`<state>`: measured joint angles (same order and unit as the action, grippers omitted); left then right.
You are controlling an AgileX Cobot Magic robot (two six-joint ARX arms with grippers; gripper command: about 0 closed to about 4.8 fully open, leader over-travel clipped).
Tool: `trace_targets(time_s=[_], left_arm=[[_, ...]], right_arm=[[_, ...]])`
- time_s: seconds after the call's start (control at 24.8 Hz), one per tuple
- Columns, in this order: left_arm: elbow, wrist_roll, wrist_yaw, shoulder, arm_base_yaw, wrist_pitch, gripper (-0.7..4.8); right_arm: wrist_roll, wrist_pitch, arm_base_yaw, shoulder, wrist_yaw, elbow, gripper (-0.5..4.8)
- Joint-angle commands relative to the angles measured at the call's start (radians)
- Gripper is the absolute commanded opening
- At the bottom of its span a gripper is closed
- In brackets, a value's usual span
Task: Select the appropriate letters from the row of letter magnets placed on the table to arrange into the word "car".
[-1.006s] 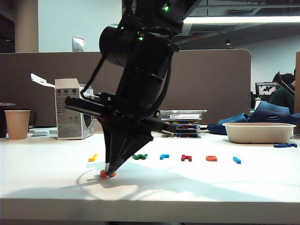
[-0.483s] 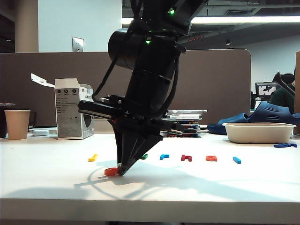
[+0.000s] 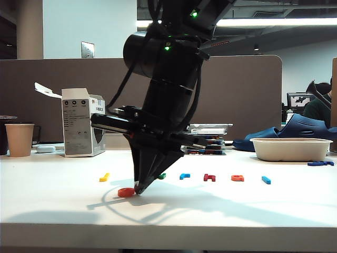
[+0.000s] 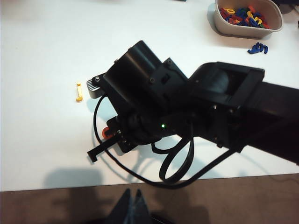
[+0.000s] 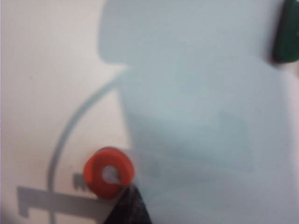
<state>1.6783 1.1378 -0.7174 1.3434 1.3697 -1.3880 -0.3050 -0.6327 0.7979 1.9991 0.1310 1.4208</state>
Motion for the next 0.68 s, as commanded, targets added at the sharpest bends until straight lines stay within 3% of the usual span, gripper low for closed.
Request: trace_targets(time_s=[0.04,0.68], left_arm=[[0.002,-0.001,-0.003,-0.003,0.0,0.002,-0.06],[0.002,-0.001,-0.002,-0.003,0.0,0.003,-0.06]], right_arm=[[0.011,0.008,-0.015,-0.003,-0.001,0.001,-0.01],[0.01,0.038,-0.021,-0.003,0.029,0.001,-0.01]])
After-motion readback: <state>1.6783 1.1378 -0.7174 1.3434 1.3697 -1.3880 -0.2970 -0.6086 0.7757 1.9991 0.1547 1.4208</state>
